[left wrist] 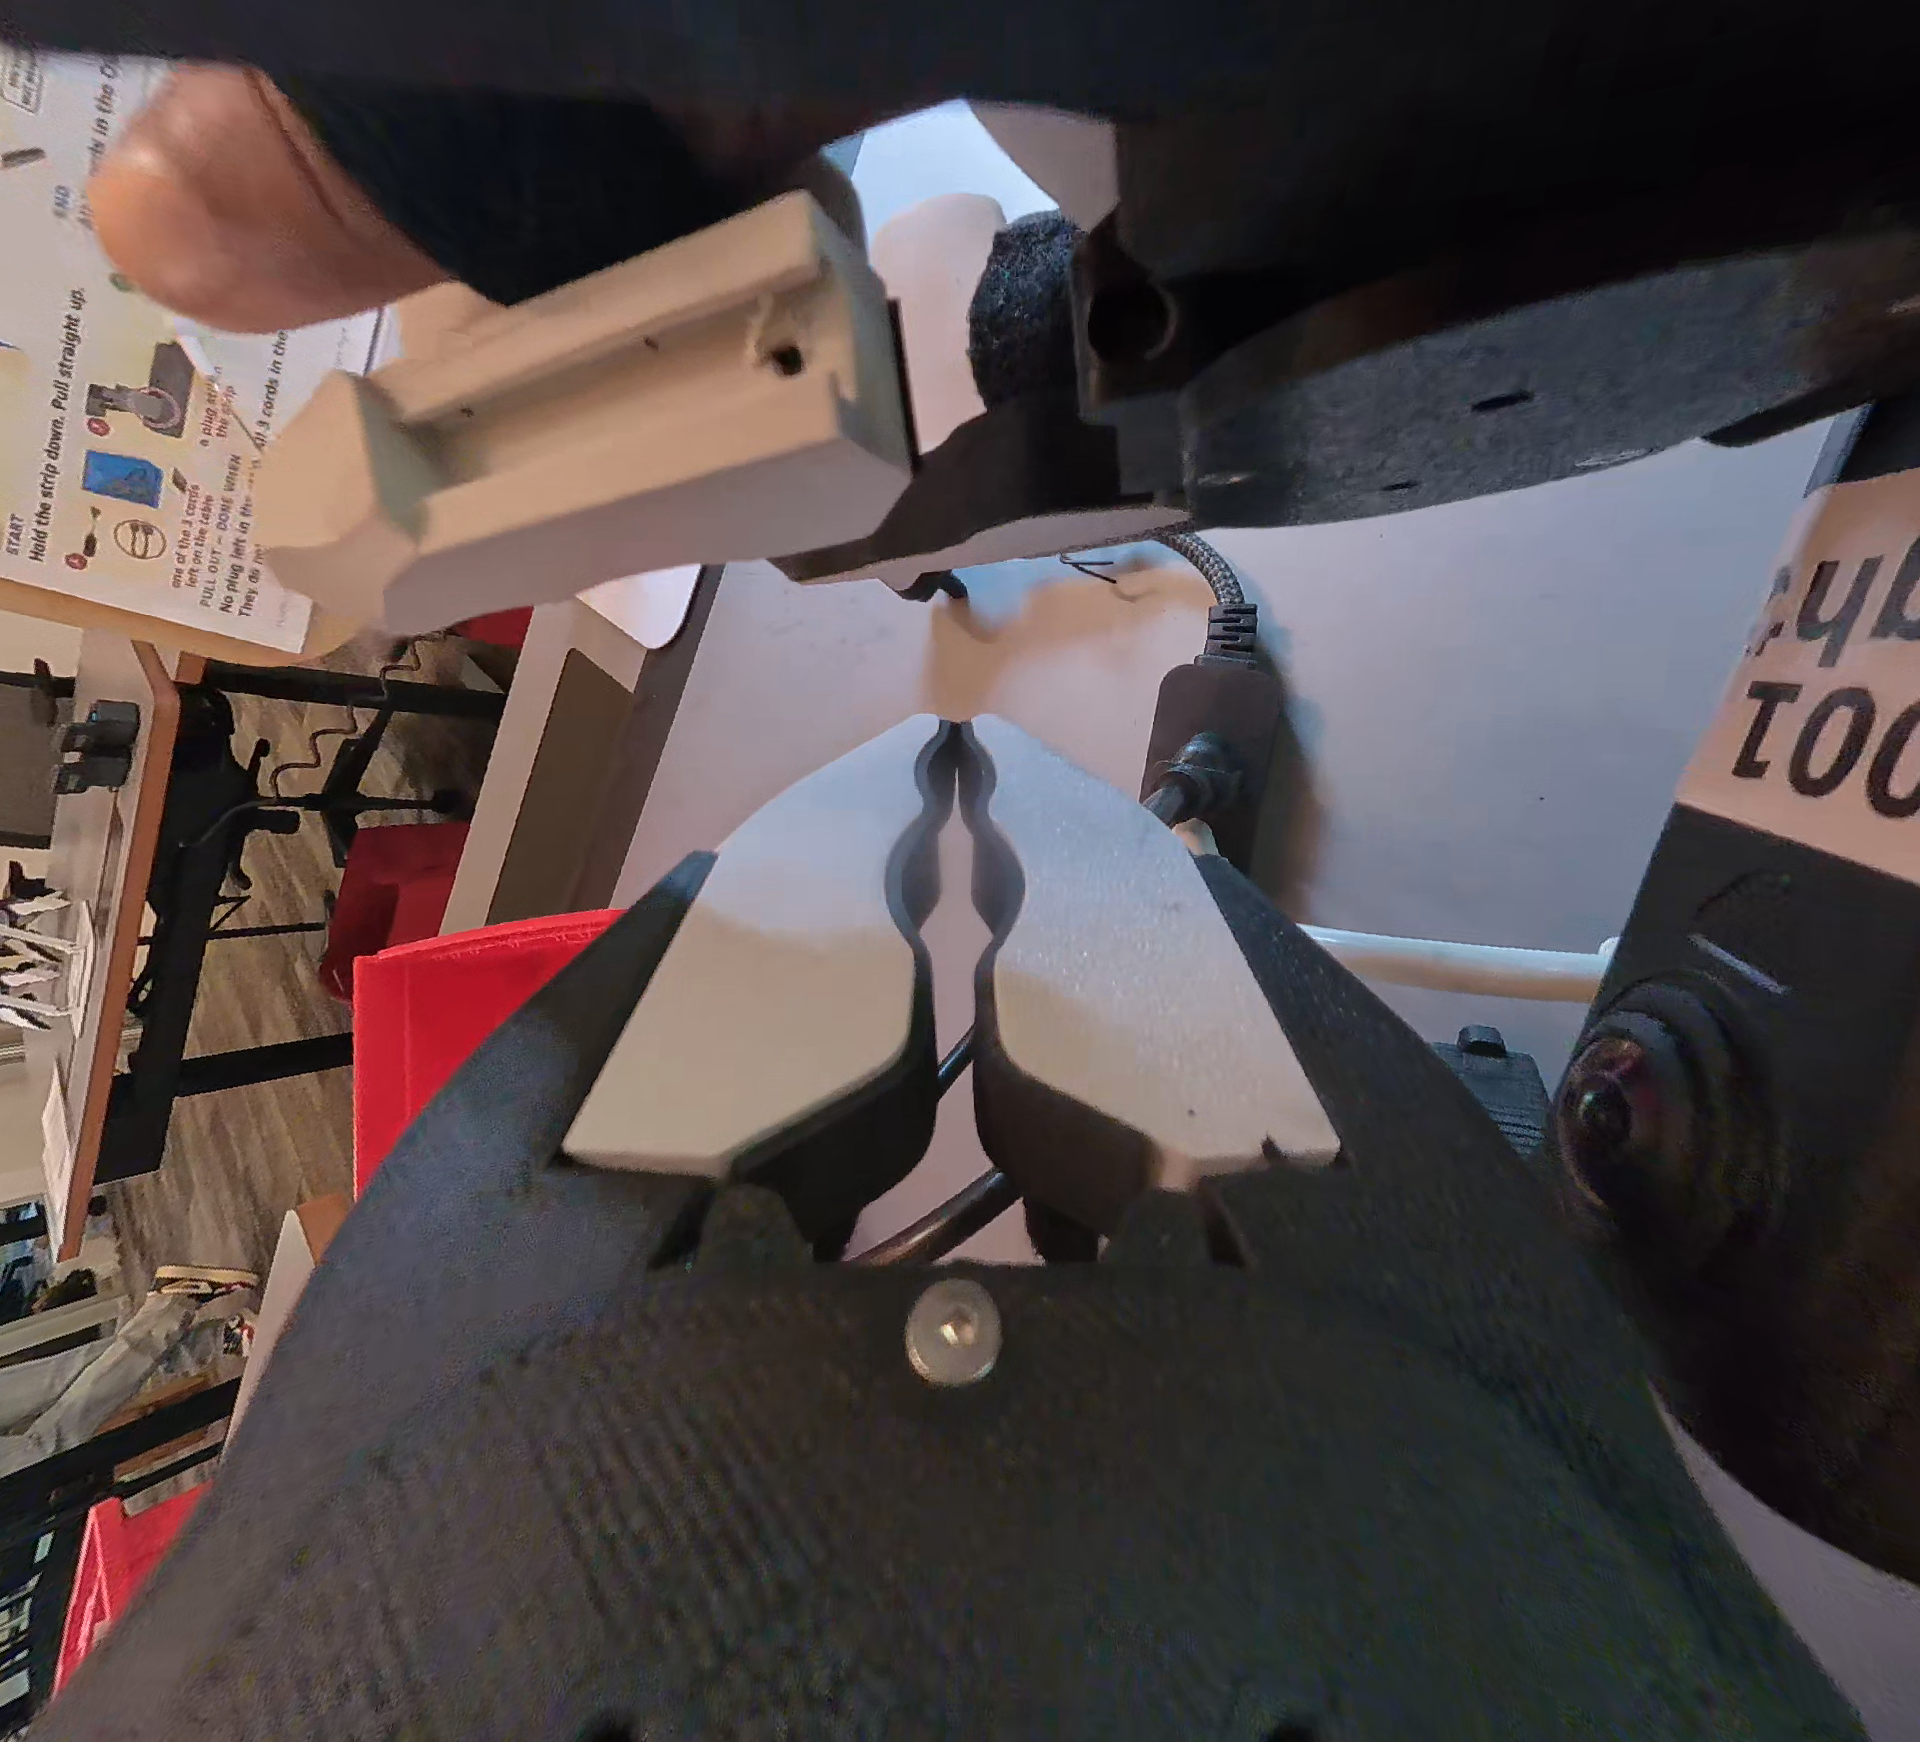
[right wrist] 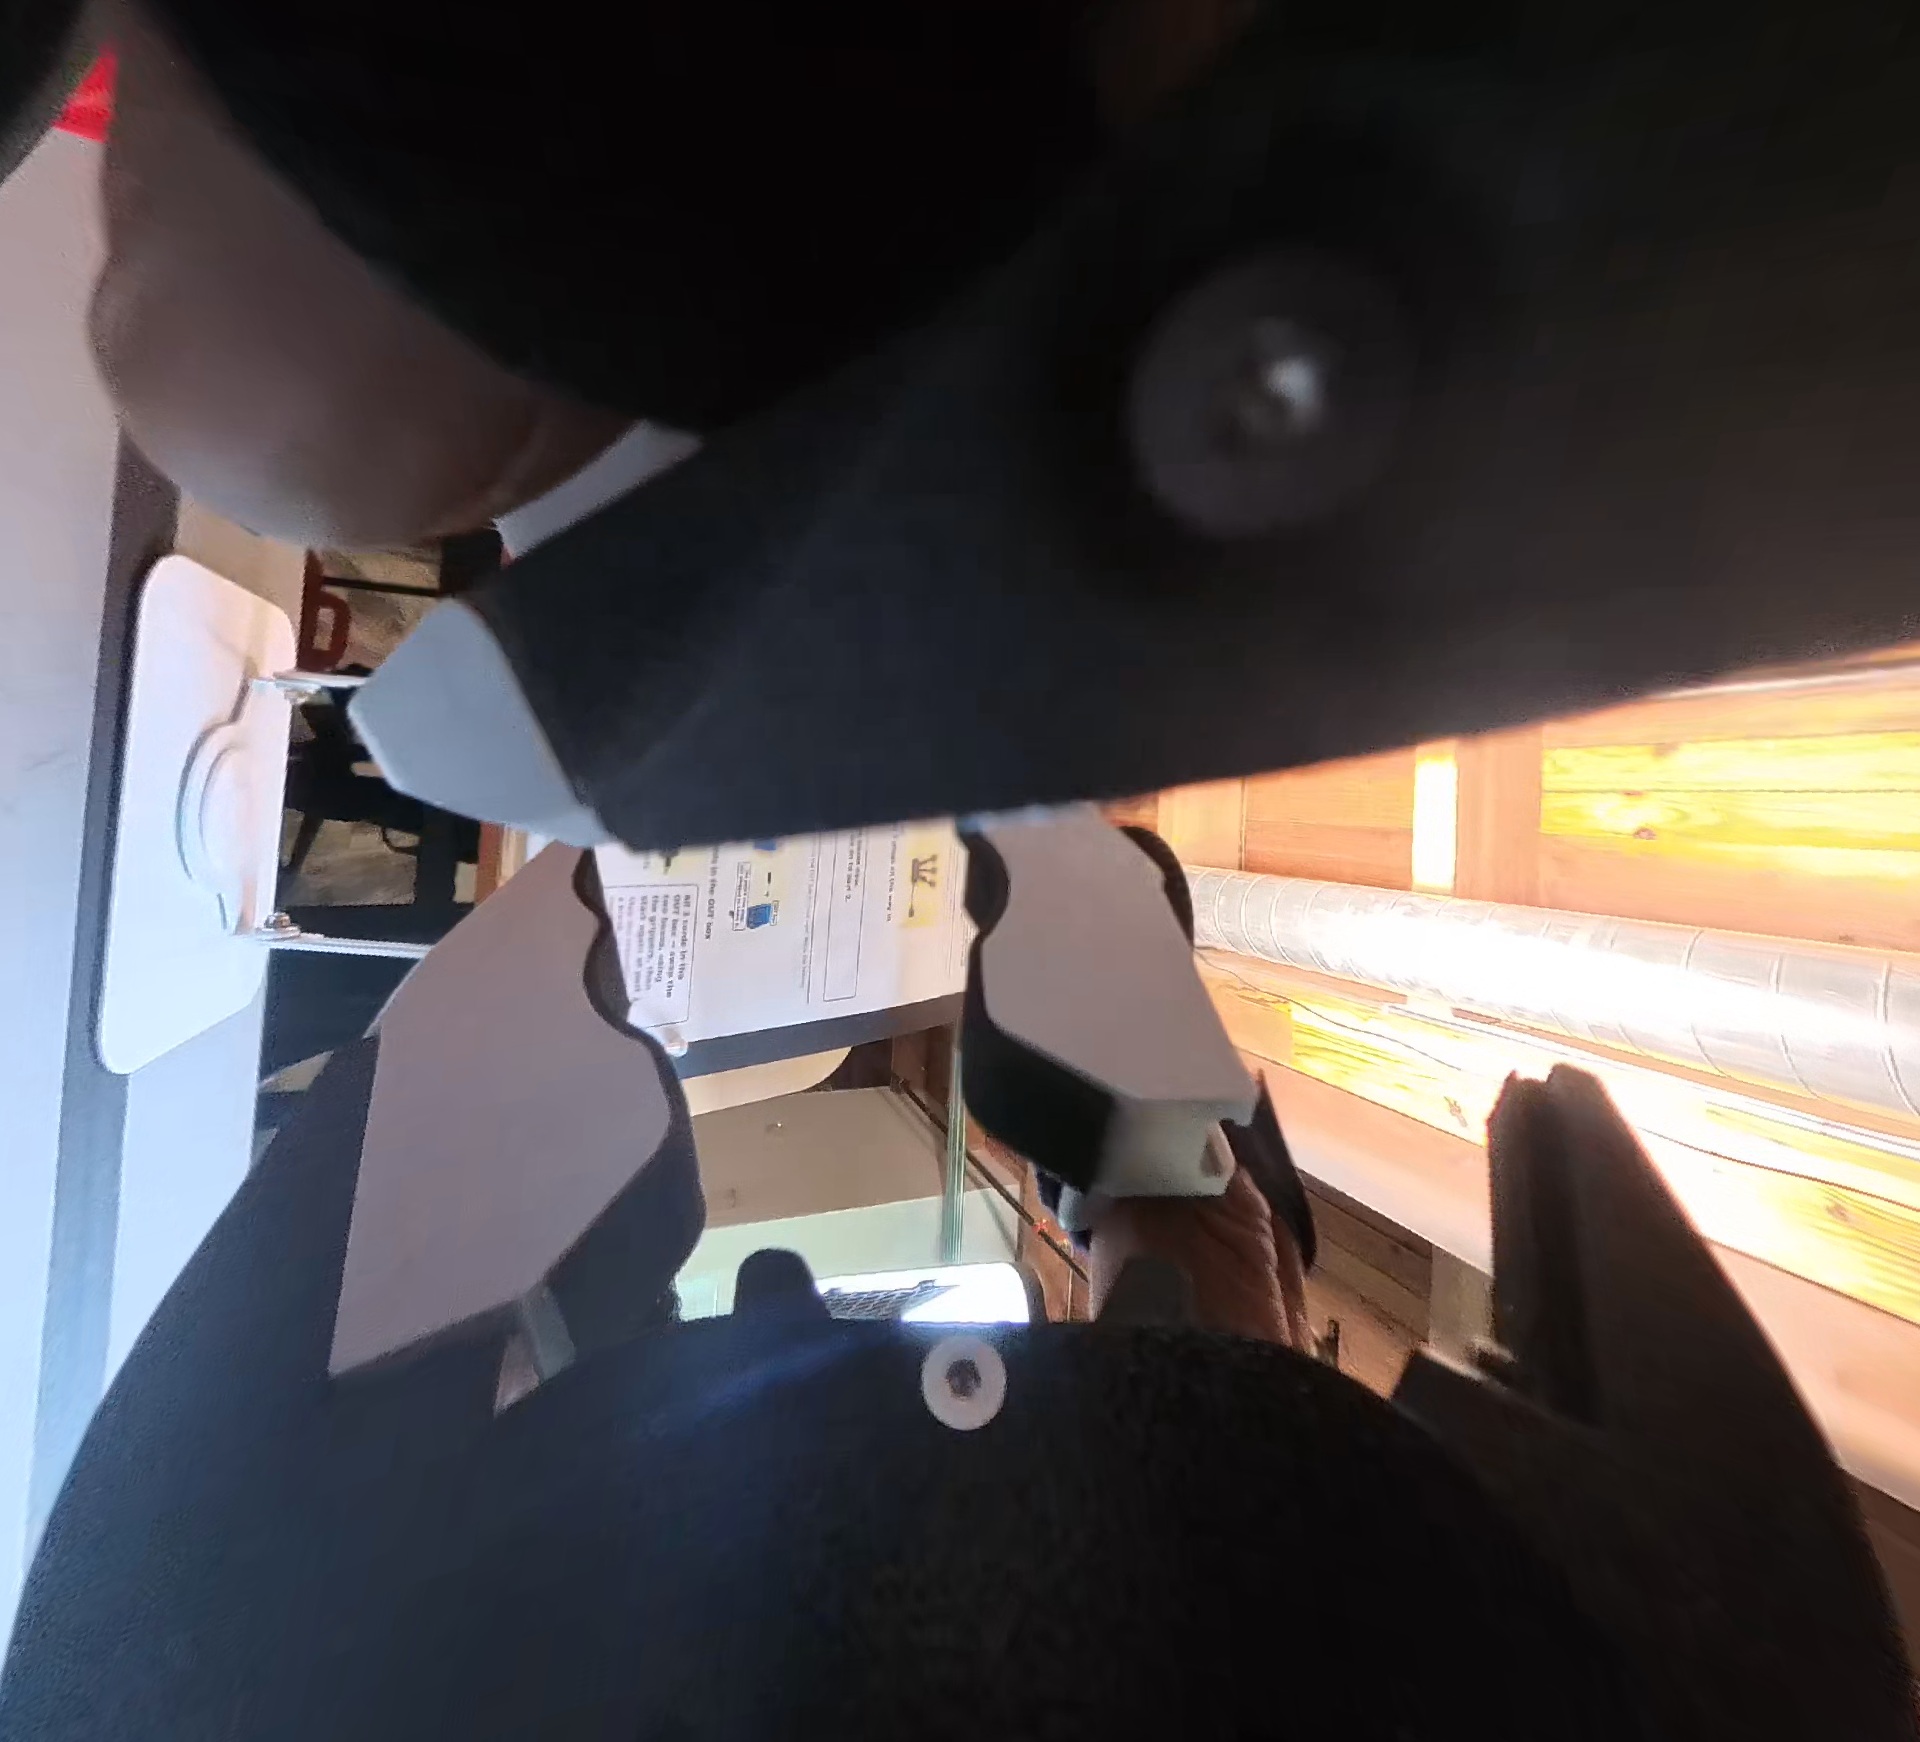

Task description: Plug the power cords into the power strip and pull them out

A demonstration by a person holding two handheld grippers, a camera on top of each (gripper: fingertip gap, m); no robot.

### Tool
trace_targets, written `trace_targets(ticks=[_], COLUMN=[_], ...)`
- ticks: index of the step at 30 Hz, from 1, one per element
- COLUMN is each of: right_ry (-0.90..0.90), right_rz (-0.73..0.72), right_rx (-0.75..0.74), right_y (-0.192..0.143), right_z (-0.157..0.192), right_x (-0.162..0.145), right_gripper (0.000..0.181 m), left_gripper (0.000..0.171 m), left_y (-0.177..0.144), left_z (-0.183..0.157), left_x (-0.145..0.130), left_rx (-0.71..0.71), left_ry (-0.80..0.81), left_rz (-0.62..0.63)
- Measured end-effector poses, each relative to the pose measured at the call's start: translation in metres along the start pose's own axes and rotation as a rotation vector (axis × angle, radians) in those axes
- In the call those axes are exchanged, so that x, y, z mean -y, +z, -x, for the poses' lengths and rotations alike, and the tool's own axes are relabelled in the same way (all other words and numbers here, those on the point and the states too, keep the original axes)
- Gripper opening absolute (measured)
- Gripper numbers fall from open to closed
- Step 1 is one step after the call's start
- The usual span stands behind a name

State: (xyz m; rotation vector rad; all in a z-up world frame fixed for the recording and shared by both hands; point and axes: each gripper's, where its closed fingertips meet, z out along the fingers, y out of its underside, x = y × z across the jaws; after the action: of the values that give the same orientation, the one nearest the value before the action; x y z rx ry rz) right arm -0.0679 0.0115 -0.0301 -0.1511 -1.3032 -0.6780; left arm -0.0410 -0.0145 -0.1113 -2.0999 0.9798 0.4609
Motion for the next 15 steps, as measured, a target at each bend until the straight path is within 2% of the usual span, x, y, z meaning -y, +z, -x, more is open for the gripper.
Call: trace_targets(ticks=[15], right_ry=[-0.063], right_rz=[0.000], right_rx=[0.045], right_y=[-0.0019], right_z=[0.0013], right_x=[0.0009], right_gripper=[0.112], left_gripper=[0.000], left_y=[0.0019], left_z=[-0.0013], left_x=[0.0007], left_rx=[0.004], left_ry=[0.014], left_rz=[0.020])
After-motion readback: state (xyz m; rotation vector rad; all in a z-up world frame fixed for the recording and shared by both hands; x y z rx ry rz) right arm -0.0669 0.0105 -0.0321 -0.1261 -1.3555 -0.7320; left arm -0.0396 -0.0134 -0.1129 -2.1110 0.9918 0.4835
